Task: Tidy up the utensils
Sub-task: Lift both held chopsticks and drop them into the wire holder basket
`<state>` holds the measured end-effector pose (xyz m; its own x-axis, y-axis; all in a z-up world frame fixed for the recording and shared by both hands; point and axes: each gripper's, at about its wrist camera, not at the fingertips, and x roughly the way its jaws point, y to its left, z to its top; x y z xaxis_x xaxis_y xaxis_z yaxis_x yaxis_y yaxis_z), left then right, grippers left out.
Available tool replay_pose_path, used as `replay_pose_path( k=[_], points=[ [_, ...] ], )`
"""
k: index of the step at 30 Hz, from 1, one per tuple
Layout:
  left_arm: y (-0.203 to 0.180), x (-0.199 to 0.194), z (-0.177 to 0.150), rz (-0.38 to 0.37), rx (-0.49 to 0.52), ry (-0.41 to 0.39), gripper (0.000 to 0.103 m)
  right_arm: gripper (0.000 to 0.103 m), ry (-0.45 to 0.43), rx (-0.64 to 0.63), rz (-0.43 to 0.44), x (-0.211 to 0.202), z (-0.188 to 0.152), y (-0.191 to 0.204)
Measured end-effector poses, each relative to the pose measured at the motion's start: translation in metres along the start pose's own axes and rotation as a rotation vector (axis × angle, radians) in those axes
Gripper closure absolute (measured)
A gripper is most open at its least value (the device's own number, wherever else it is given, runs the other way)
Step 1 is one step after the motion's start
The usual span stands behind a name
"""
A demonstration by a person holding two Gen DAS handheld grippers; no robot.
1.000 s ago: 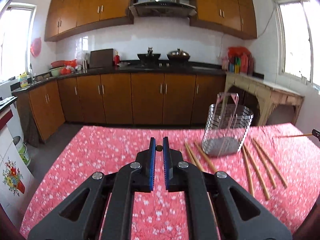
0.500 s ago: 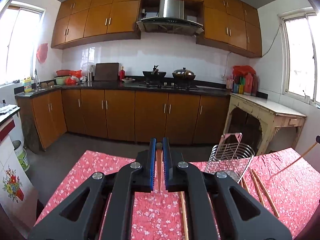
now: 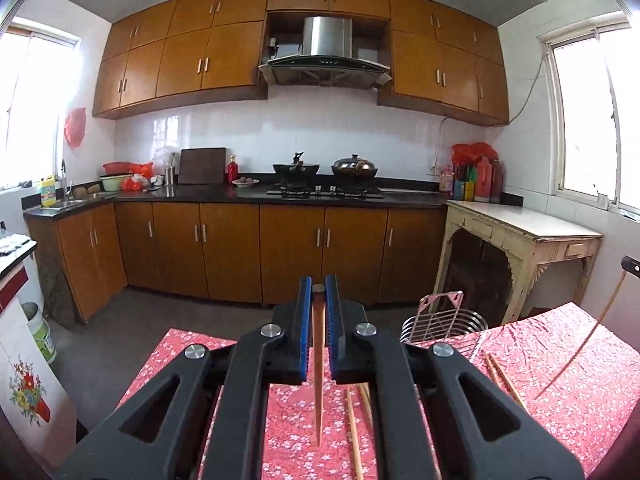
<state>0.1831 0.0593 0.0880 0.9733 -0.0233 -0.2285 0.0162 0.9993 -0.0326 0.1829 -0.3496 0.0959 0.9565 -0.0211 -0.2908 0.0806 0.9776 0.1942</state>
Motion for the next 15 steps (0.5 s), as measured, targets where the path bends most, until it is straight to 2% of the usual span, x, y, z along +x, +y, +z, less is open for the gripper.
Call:
replay_pose_path(
  k=[5, 10, 15],
  points=[
    [-0.015, 0.002, 0.021, -0.026, 0.006, -0.021, 0.096, 0.096, -0.041, -0.016, 0.054, -0.002, 0.032, 0.026],
    [-0.033, 0.011, 0.061, -0.068, -0.019, -0.068, 0.096, 0.096, -0.120, -0.041, 0.109, 0.000, 0.079, 0.063],
    [-0.055, 0.024, 0.096, -0.101, -0.037, -0.120, 0.096, 0.096, -0.156, -0.055, 0.159, 0.019, 0.111, 0.096]
  ],
)
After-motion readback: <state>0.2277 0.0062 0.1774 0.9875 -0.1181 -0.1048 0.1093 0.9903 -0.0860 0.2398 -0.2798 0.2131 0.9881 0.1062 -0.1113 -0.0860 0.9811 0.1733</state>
